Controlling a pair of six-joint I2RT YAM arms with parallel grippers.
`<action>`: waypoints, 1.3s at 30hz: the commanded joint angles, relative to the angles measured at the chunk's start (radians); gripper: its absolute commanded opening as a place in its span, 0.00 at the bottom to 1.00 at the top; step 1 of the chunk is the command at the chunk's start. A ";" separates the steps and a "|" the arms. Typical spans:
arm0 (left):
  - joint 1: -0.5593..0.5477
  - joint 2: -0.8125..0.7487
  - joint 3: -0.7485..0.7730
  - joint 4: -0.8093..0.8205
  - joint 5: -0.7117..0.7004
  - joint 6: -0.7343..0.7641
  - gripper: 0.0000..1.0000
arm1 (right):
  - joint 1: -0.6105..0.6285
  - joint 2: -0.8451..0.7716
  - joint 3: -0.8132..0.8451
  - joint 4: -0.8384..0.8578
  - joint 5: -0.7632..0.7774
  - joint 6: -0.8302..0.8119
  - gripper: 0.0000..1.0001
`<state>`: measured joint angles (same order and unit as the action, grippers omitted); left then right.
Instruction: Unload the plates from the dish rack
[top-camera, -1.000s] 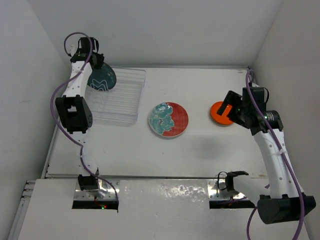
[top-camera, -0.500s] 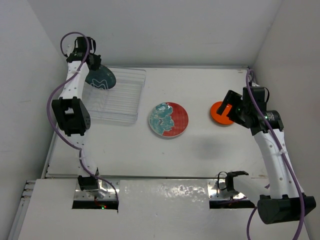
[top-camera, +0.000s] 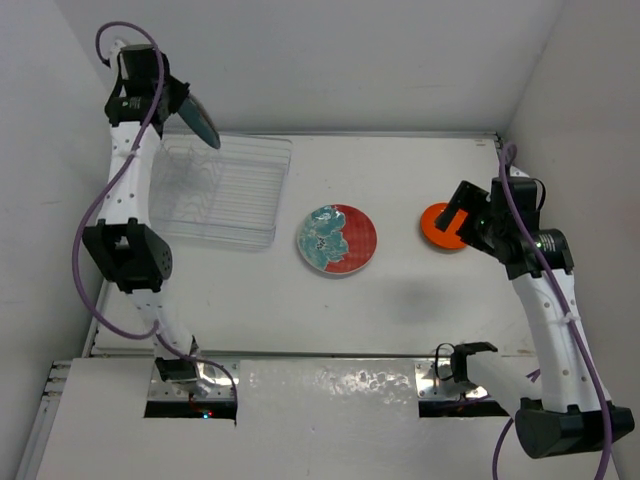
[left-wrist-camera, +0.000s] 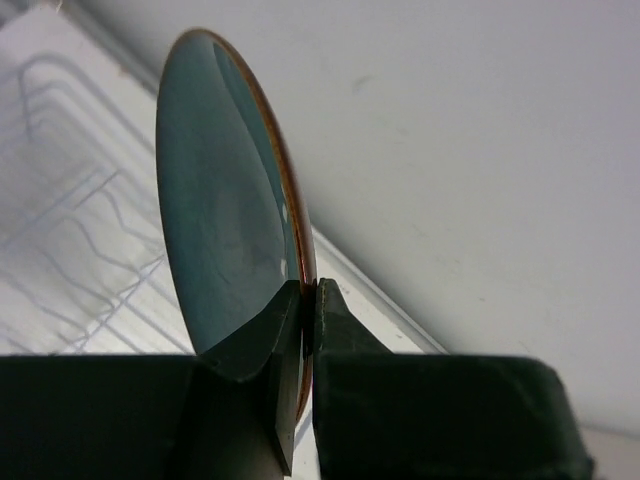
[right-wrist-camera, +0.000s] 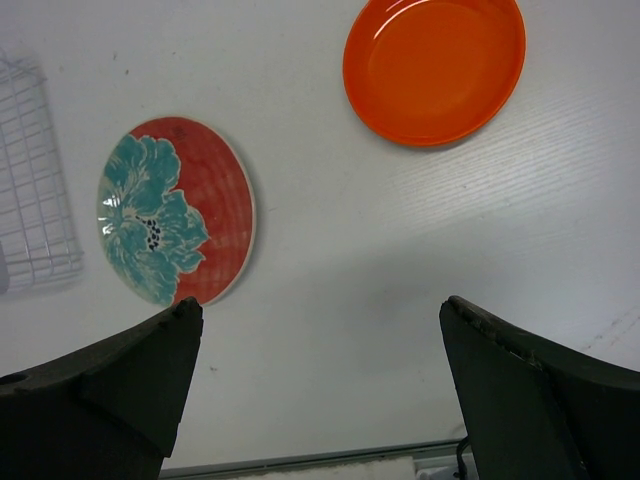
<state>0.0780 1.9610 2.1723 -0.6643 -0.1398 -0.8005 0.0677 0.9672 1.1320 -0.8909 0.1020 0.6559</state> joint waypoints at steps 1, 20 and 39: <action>-0.004 -0.195 -0.037 0.313 0.078 0.162 0.00 | 0.001 -0.018 0.028 0.017 0.018 0.010 0.99; -0.829 -0.206 -0.103 0.284 -0.233 0.977 0.00 | 0.001 -0.018 0.466 -0.269 0.384 0.007 0.99; -1.075 -0.218 -0.511 0.469 -0.442 1.164 0.00 | 0.000 -0.036 0.572 -0.330 0.404 -0.007 0.99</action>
<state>-0.9955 1.8179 1.6318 -0.4137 -0.4805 0.2863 0.0677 0.9287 1.7023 -1.2335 0.4953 0.6662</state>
